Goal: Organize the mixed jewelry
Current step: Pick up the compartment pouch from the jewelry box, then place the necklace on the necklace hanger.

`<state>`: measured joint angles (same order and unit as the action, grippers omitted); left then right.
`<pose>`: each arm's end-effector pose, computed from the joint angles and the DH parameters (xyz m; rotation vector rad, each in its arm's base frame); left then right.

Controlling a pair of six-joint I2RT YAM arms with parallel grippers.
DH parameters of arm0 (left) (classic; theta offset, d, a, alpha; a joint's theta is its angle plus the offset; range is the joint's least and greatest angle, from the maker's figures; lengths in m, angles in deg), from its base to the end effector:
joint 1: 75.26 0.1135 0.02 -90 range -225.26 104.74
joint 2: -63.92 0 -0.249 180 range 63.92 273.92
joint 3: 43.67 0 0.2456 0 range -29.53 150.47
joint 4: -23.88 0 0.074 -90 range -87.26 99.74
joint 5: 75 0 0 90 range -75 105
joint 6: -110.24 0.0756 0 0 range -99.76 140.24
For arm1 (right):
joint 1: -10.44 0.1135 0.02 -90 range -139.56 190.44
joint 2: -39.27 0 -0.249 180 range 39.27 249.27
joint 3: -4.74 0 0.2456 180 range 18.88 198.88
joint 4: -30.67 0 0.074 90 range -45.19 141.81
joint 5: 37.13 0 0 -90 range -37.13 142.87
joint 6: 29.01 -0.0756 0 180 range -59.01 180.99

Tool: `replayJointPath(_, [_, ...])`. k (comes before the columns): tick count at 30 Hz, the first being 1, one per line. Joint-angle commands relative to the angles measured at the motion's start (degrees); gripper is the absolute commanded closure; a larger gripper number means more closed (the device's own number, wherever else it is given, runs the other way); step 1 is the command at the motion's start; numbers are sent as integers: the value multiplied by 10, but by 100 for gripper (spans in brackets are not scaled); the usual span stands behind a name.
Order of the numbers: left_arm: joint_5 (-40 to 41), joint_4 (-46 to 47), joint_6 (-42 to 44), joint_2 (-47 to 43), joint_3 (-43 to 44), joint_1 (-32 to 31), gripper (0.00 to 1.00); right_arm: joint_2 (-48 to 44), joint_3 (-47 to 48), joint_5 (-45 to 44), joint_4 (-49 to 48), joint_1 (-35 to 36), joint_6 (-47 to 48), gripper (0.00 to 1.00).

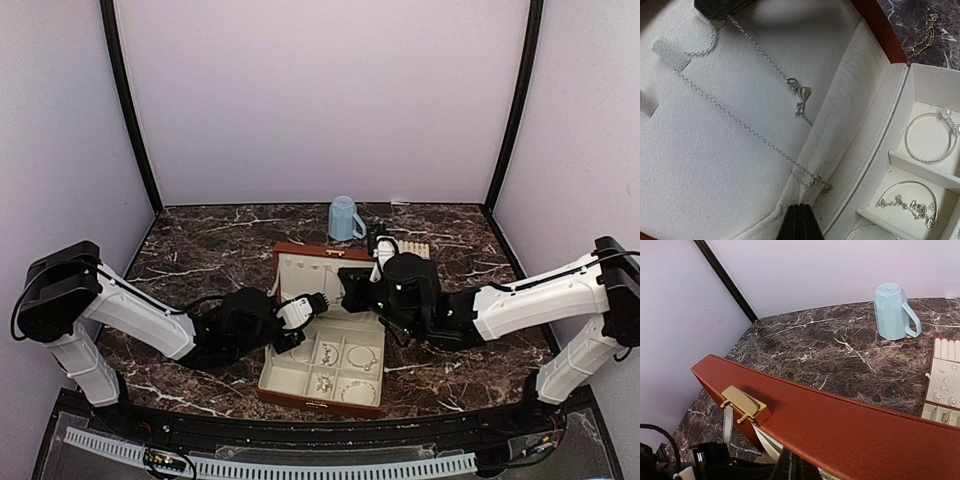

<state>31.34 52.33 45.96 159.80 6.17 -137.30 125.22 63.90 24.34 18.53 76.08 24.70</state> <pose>0.1856 -0.3042 0.1401 1.1473 1.4748 -0.1705 0.1804 0.3108 0.2157 -0.1164 1.8669 0.8071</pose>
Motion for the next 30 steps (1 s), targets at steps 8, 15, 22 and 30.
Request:
replayJointPath(8, [-20,-41,-14,-38,-18,-11,100,33,4,7,-14,4,-6,100])
replayJointPath(15, [-16,-41,-15,-37,-14,-12,100,30,8,9,-2,4,-8,100])
replayJointPath(22, [-3,-32,-30,-45,-12,-12,84,18,9,12,11,3,-13,88])
replayJointPath(30, [-17,-56,-52,-88,-11,-12,71,-10,-2,20,25,4,-20,82])
